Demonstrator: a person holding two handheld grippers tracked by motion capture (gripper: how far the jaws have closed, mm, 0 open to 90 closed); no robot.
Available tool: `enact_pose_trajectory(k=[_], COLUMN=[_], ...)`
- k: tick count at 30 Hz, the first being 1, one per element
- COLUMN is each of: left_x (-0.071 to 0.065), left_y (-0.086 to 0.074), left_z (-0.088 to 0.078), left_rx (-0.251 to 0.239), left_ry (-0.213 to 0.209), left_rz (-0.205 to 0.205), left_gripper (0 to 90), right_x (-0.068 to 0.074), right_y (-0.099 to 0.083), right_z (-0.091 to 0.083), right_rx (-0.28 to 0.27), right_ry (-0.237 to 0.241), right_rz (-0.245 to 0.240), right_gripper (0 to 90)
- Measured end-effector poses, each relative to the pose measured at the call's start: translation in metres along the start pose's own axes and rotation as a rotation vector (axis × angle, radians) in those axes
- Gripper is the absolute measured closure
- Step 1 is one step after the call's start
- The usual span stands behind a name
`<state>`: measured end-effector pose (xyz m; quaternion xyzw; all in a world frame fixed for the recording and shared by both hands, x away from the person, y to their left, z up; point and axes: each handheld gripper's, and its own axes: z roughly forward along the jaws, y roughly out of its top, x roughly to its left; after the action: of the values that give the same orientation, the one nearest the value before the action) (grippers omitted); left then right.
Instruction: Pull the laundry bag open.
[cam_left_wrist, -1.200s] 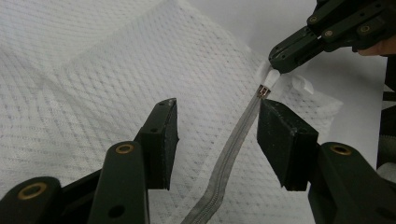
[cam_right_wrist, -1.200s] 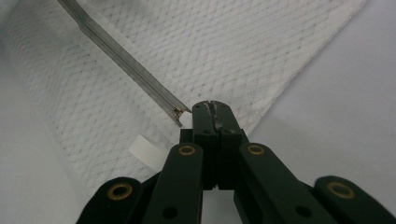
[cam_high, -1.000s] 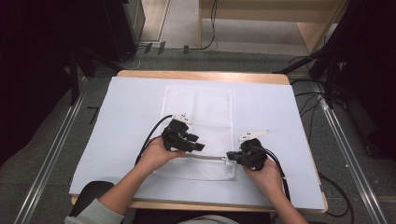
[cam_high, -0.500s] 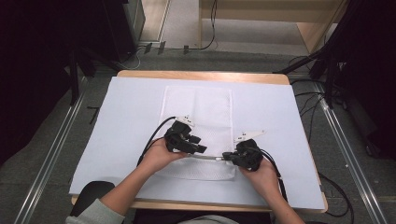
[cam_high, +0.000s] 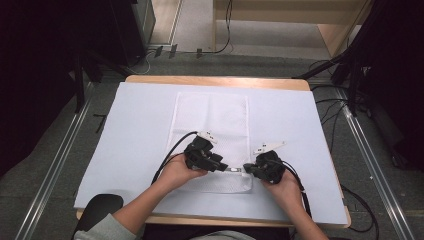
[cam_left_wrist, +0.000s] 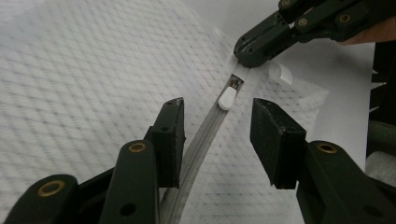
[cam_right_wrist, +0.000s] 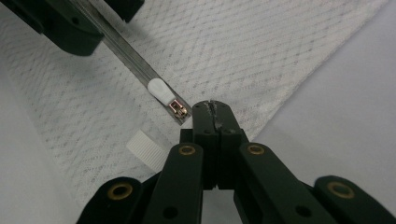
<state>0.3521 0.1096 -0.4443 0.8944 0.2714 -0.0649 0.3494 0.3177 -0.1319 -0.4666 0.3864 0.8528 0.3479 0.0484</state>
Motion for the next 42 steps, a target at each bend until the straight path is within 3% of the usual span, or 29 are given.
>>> enact_pose_trajectory(k=[4, 9, 14, 22, 31, 38, 39, 42], left_x=[-0.003, -0.004, -0.004, -0.007, -0.008, -0.005, -0.004, -0.002], left_y=[0.001, 0.004, 0.005, 0.008, 0.01, 0.012, 0.012, 0.011], left_z=[0.005, 0.015, 0.025, 0.034, 0.04, 0.04, 0.04, 0.041], left_rx=[-0.002, 0.013, 0.045, 0.008, 0.024, 0.013, 0.003, 0.015], left_ry=[-0.005, -0.038, -0.028, -0.051, -0.055, -0.07, -0.08, -0.089], left_rz=[-0.005, -0.061, -0.09, -0.146, -0.164, -0.202, -0.224, -0.228], left_gripper=[61.4, 75.0, 75.4, 75.0, 83.4, 86.1, 86.1, 85.8], right_x=[-0.001, -0.001, 0.002, 0.003, 0.004, 0.005, 0.006, 0.008], right_y=[-0.002, -0.004, -0.004, -0.004, -0.005, -0.004, -0.004, -0.004], right_z=[0.0, 0.0, 0.0, 0.0, 0.0, 0.0, 0.0, 0.0], right_rx=[-0.011, -0.023, -0.026, -0.026, -0.028, -0.022, -0.021, -0.011], right_ry=[0.01, 0.01, -0.007, -0.018, -0.026, -0.021, -0.019, -0.016], right_rz=[-0.007, -0.017, -0.041, -0.05, -0.057, -0.052, -0.053, -0.059], right_gripper=[90.0, 90.0, 90.0, 90.0, 90.0, 90.0, 90.0, 90.0])
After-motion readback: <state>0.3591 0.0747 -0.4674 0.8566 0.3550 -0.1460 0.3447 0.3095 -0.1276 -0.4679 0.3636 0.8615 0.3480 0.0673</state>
